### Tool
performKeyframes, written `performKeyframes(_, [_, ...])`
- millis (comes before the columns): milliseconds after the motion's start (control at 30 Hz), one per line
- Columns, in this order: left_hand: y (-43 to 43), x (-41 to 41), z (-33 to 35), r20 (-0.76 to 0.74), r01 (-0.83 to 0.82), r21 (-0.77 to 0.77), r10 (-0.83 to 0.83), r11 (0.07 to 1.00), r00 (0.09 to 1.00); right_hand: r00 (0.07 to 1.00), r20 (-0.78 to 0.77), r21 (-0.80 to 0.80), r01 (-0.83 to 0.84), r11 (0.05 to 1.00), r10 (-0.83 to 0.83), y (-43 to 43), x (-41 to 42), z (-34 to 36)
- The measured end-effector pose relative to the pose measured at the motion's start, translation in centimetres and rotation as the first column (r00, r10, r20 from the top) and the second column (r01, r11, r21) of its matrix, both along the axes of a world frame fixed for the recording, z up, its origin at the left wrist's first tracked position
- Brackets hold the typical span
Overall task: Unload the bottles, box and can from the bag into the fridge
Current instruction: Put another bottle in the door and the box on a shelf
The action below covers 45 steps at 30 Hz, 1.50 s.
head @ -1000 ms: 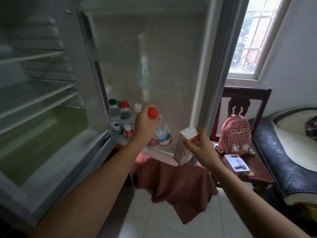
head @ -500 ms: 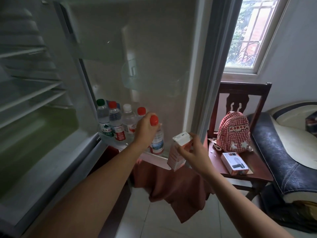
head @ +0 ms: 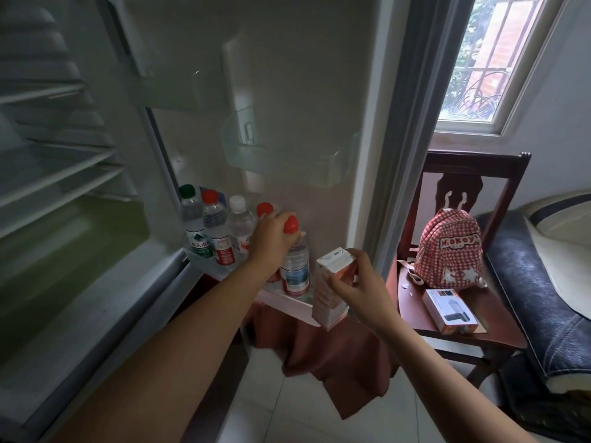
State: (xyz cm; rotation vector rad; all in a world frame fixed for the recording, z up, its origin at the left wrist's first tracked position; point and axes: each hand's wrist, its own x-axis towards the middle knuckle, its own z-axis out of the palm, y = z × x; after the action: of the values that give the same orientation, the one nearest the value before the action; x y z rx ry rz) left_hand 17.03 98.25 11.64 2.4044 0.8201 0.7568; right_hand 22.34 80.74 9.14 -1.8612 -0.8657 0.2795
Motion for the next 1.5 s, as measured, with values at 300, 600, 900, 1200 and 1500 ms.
performKeyframes(300, [-0.2,0.9,0.4,-0.036,-0.006,0.098,0.01,0.995,0.999,1.0,-0.008,-0.023,-0.015,1.0,0.015,0.0,1.2,0.4])
performKeyframes(600, [-0.4,2.0,0.5,-0.017,-0.111,0.103,0.114,0.988,0.993,1.0,0.02,-0.014,-0.022,1.0,0.022,-0.6,2.0,0.7])
performKeyframes(900, [-0.4,2.1,0.4,-0.097,-0.143,0.22,0.168,0.965,0.981,0.998,0.02,0.01,-0.056,0.998,0.056,-0.7,2.1,0.8])
performKeyframes(1200, [-0.7,1.5,0.6,-0.055,-0.122,0.063,0.125,0.991,0.991,0.995,0.024,0.053,-0.101,0.993,0.1,-0.8,2.2,1.4])
performKeyframes(1500, [1.1,-4.8,0.0,0.241,-0.134,-0.17,0.173,0.976,0.955,0.964,-0.023,0.152,-0.259,0.954,0.266,1.6,-0.3,2.8])
